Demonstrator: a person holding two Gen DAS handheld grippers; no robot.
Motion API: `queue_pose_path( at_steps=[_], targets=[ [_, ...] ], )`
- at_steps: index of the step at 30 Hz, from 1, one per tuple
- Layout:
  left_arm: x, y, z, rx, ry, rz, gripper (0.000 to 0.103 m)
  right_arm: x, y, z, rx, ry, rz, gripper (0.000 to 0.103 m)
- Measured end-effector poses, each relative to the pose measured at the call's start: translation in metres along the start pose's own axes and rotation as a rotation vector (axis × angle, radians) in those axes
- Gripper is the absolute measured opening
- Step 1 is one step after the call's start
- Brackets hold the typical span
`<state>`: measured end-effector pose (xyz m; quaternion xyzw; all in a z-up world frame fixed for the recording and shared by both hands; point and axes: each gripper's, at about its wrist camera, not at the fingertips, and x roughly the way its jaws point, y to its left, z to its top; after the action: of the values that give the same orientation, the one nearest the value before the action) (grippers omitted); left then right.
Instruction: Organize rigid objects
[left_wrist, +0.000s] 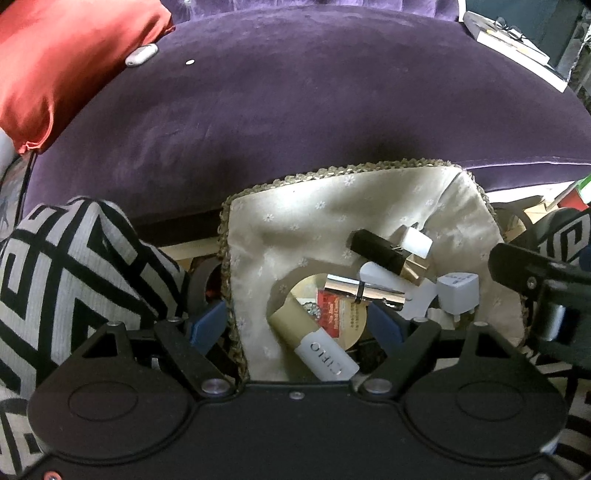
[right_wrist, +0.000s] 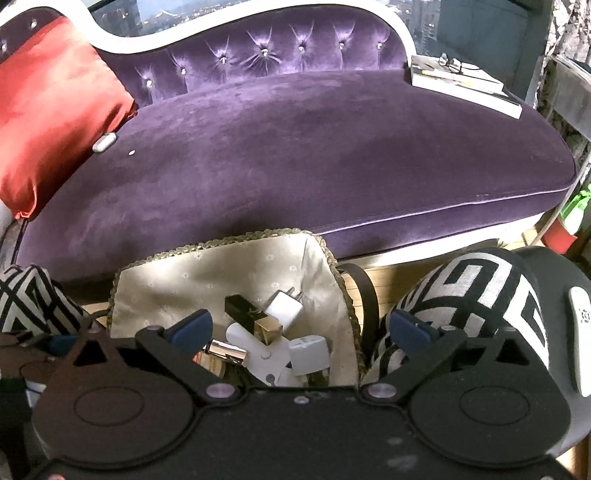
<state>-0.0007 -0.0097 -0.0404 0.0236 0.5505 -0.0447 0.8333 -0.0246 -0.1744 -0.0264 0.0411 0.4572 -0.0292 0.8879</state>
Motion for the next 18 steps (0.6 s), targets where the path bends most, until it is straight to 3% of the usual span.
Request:
queue_pose_path(
  at_steps=[18],
  targets=[
    [0.0033, 0.0024, -0.0028, -0.006, 0.037, -0.007, 0.081, 0.0079, 0.0051, -0.0053, -0.040, 0.042, -0.059, 0.103]
  ],
)
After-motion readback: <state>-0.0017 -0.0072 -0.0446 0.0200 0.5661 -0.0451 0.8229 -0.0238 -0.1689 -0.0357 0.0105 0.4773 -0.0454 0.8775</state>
